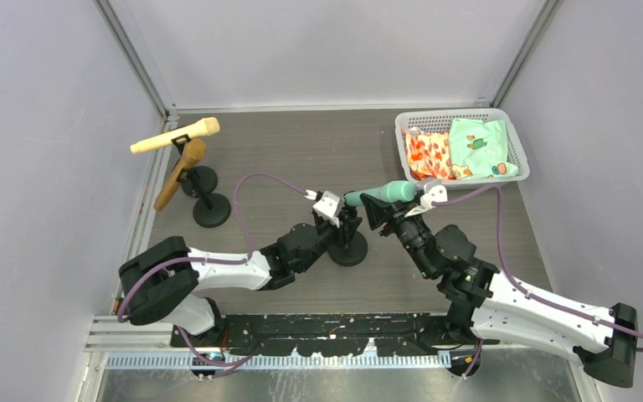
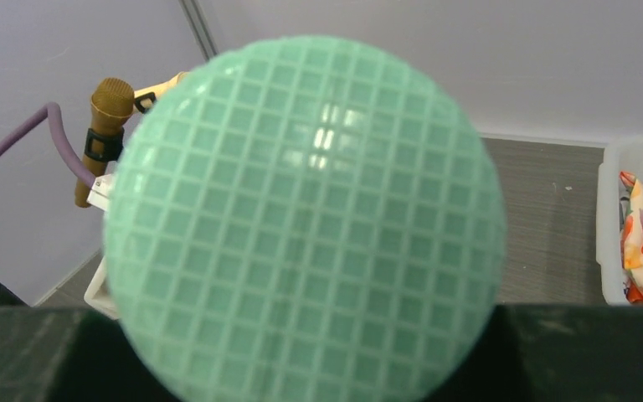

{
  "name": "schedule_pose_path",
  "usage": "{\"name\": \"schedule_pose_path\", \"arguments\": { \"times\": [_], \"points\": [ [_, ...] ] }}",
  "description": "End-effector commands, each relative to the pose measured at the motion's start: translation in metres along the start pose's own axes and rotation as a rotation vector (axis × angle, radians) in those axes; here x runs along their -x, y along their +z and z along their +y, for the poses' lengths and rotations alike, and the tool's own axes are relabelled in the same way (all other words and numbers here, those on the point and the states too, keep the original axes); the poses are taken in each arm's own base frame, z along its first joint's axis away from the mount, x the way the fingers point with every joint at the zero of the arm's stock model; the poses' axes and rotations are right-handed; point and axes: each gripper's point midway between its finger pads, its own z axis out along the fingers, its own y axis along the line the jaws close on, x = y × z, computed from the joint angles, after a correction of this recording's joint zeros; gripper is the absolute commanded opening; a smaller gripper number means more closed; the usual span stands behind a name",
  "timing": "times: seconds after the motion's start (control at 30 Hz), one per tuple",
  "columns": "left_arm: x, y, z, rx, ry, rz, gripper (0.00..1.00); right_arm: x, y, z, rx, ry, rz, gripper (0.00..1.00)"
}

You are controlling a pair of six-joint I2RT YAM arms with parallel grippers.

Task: Attach the microphones to the stand

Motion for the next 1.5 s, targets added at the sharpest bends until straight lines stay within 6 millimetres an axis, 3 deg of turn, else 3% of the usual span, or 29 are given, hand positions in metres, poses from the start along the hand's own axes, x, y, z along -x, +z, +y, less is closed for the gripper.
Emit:
{"name": "schedule_pose_path", "arguments": {
  "times": [0.0, 0.17, 0.37, 0.57, 0.73, 1.0, 1.17, 1.4, 1.47],
  "points": [
    [0.103, 0.015, -0.003, -0.011, -0.019, -0.292, 0.0, -0.005, 0.016, -0.001, -0.038, -0.127, 0.019, 0.01],
    [0.113, 0.027, 0.02, -0.002, 0.007, -0.307, 0.0, -0.002, 0.038, 0.001, -0.078, -0.196, -0.01, 0.01],
    [0.104, 0.03, 0.034, 0.006, 0.024, -0.305, 0.01, -0.021, 0.056, -0.003, -0.14, -0.237, -0.002, 0.01],
    [0.086, 0.028, 0.029, -0.034, -0.018, -0.266, 0.25, -0.039, 0.059, -0.003, -0.144, -0.218, 0.023, 0.01],
    [0.082, 0.028, 0.026, -0.057, -0.045, -0.257, 0.37, -0.04, 0.055, -0.008, -0.162, -0.226, 0.036, 0.01],
    [0.087, 0.032, 0.018, -0.09, -0.07, -0.279, 0.46, -0.043, 0.052, -0.011, -0.166, -0.237, 0.056, 0.01],
    [0.09, 0.034, 0.02, -0.077, -0.073, -0.287, 0.32, -0.045, 0.052, -0.01, -0.161, -0.237, 0.063, 0.01],
    [0.086, 0.037, 0.026, -0.046, -0.069, -0.286, 0.02, -0.051, 0.049, -0.011, -0.154, -0.24, 0.085, 0.01],
    [0.085, 0.036, 0.026, -0.045, -0.06, -0.284, 0.0, -0.054, 0.047, -0.011, -0.146, -0.251, 0.109, 0.01]
  ]
}}
